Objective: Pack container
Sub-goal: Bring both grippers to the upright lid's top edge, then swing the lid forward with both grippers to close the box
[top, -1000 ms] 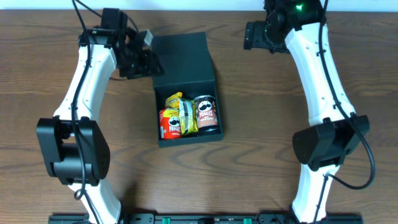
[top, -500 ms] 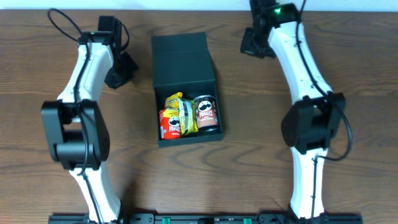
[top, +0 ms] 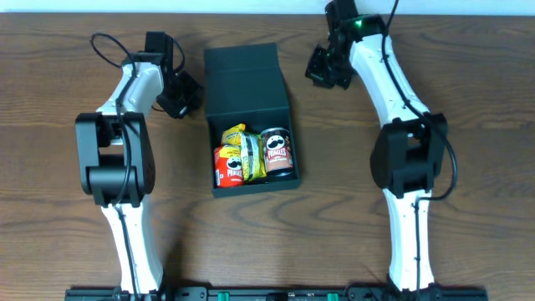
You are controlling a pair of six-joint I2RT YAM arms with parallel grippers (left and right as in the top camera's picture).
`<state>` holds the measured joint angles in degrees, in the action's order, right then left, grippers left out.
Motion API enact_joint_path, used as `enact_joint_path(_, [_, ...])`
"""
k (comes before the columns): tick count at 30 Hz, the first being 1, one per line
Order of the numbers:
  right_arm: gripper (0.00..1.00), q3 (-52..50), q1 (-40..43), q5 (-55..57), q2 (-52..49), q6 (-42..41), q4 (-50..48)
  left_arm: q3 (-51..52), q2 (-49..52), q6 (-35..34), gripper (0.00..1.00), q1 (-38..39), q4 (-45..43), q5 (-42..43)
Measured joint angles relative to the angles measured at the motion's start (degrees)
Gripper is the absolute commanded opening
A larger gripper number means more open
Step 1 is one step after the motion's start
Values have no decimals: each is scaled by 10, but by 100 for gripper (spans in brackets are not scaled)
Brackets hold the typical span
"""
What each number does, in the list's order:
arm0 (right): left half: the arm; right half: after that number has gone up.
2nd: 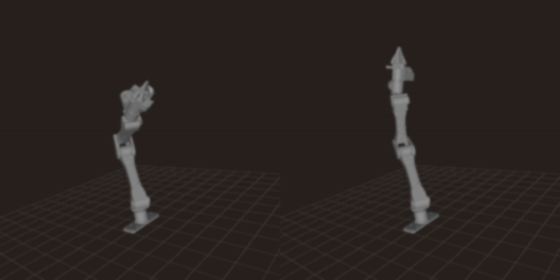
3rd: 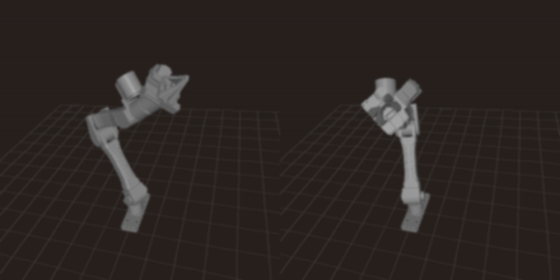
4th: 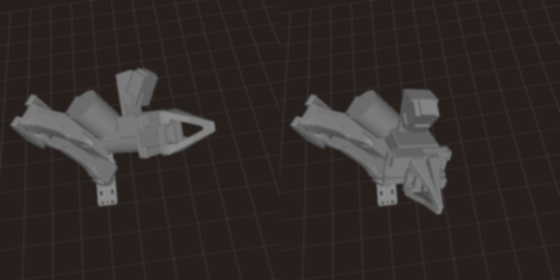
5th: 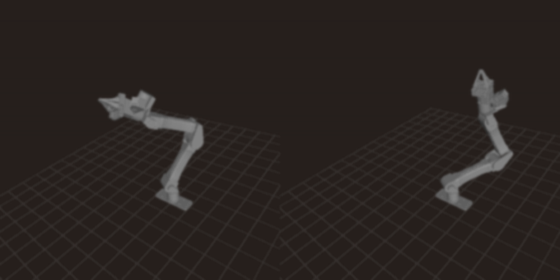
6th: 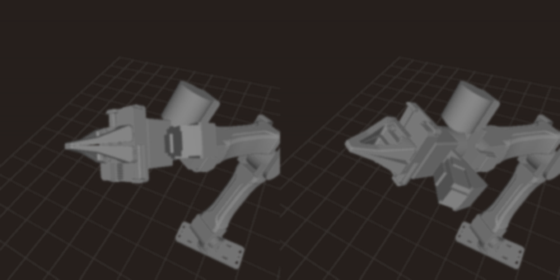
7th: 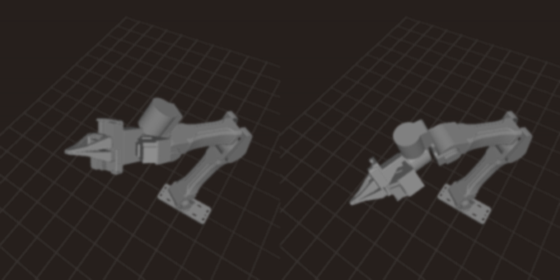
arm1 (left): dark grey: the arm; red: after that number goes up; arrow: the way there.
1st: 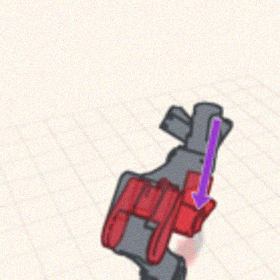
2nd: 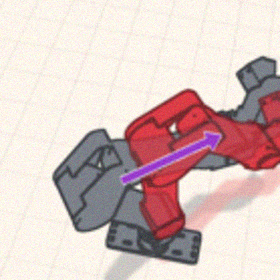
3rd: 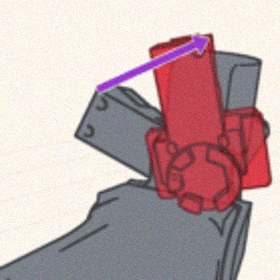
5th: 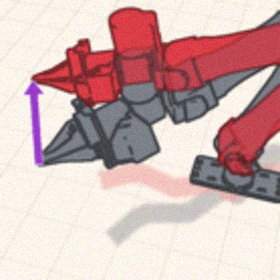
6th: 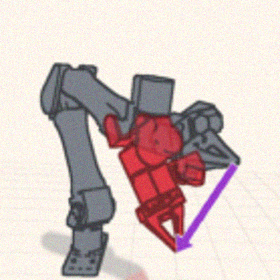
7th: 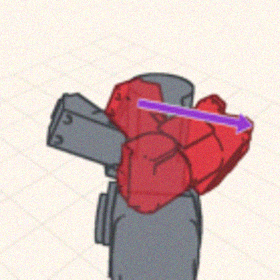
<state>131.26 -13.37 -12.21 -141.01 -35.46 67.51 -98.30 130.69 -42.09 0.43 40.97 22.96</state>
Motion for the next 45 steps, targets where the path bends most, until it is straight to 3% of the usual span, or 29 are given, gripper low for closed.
enact_joint_path(14, [1, 0, -13, -108, -61, -19, -62, 0, 11, -45, 6, 0, -129, 143])
enact_joint_path(28, [1, 0, 0, -182, -82, -47, -149, 0, 12, -84, 6, -19, -216, 215])
enact_joint_path(45, [2, -1, 33, -429, -82, -144, -252, 0, 12, -93, 6, -15, -244, 329])
